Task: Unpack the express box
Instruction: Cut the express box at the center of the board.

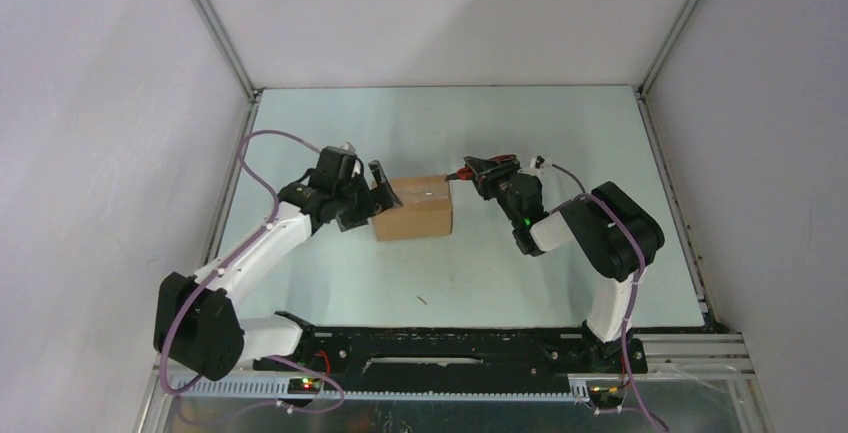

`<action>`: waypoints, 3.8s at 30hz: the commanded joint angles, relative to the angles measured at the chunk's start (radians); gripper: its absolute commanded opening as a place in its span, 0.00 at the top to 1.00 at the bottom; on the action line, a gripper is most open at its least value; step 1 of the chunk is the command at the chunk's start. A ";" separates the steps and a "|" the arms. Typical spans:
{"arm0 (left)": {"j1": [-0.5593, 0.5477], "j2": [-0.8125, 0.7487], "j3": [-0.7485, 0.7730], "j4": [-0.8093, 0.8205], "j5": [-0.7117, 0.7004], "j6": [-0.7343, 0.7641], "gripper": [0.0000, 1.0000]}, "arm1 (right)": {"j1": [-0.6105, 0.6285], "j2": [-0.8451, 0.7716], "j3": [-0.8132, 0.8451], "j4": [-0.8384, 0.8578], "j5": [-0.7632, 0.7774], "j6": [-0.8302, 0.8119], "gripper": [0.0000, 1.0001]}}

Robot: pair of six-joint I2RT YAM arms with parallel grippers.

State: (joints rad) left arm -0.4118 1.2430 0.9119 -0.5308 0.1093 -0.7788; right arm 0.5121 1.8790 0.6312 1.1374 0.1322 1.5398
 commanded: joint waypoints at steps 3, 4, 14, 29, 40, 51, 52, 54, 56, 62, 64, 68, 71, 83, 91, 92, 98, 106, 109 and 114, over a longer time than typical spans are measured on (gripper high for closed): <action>0.008 0.040 0.051 -0.103 -0.096 0.015 0.01 | -0.017 0.025 -0.011 0.085 0.039 0.034 1.00; 0.008 0.046 0.057 -0.114 -0.105 0.021 0.01 | -0.018 0.021 -0.014 0.083 0.044 0.031 1.00; 0.013 0.063 0.069 -0.112 -0.097 0.048 0.03 | -0.020 0.030 -0.021 0.098 0.057 0.026 1.00; 0.013 0.096 0.086 -0.116 -0.085 0.069 0.08 | 0.003 0.037 -0.010 0.119 0.029 0.062 1.00; 0.024 0.116 0.105 -0.100 -0.092 0.021 0.08 | 0.017 0.037 -0.026 0.176 -0.055 0.018 1.00; 0.028 0.070 0.127 0.003 -0.027 -0.176 0.10 | 0.062 0.009 -0.037 0.110 -0.137 -0.167 1.00; 0.028 0.068 0.134 0.010 -0.020 -0.184 0.11 | 0.068 0.003 -0.037 0.099 -0.133 -0.182 1.00; 0.028 0.065 0.145 0.020 -0.014 -0.188 0.11 | 0.083 -0.001 -0.037 0.083 -0.132 -0.199 1.00; 0.028 0.072 0.152 0.015 -0.014 -0.185 0.11 | 0.092 0.004 -0.038 0.089 -0.111 -0.207 1.00; -0.003 0.074 0.092 0.057 0.000 -0.232 0.15 | 0.097 0.000 -0.033 0.065 -0.063 -0.184 1.00; -0.008 0.065 0.076 0.064 -0.004 -0.249 0.15 | 0.094 -0.014 -0.036 0.045 -0.057 -0.160 1.00; -0.016 0.058 0.065 0.032 -0.023 -0.254 0.17 | 0.083 -0.048 -0.063 0.053 -0.022 -0.114 1.00; -0.024 0.056 0.056 -0.011 -0.042 -0.258 0.22 | 0.086 -0.051 -0.052 0.063 0.011 -0.099 1.00; -0.018 -0.004 0.176 -0.301 -0.216 0.021 0.24 | 0.123 -0.075 -0.033 0.043 0.088 -0.089 1.00; 0.169 -0.007 0.217 -0.197 -0.273 0.073 0.17 | 0.138 -0.086 -0.033 0.044 0.124 -0.087 1.00; 0.190 0.020 0.228 -0.178 -0.249 0.075 0.17 | 0.138 -0.086 -0.033 0.042 0.128 -0.086 1.00; 0.240 0.179 0.261 0.004 -0.109 0.136 0.20 | 0.138 -0.086 -0.025 0.040 0.145 -0.096 1.00; 0.234 0.250 0.193 0.124 -0.024 0.187 0.25 | 0.138 -0.087 -0.002 0.024 0.152 -0.120 1.00; 0.205 0.190 0.130 0.119 -0.033 0.160 0.25 | 0.138 -0.089 -0.002 0.015 0.152 -0.127 1.00; 0.174 0.099 0.035 0.112 -0.052 0.073 0.26 | 0.137 -0.073 0.002 0.030 0.155 -0.125 1.00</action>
State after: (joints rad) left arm -0.2111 1.4288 1.0157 -0.4259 0.0563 -0.6510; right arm 0.6460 1.8339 0.5980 1.1233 0.2523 1.4288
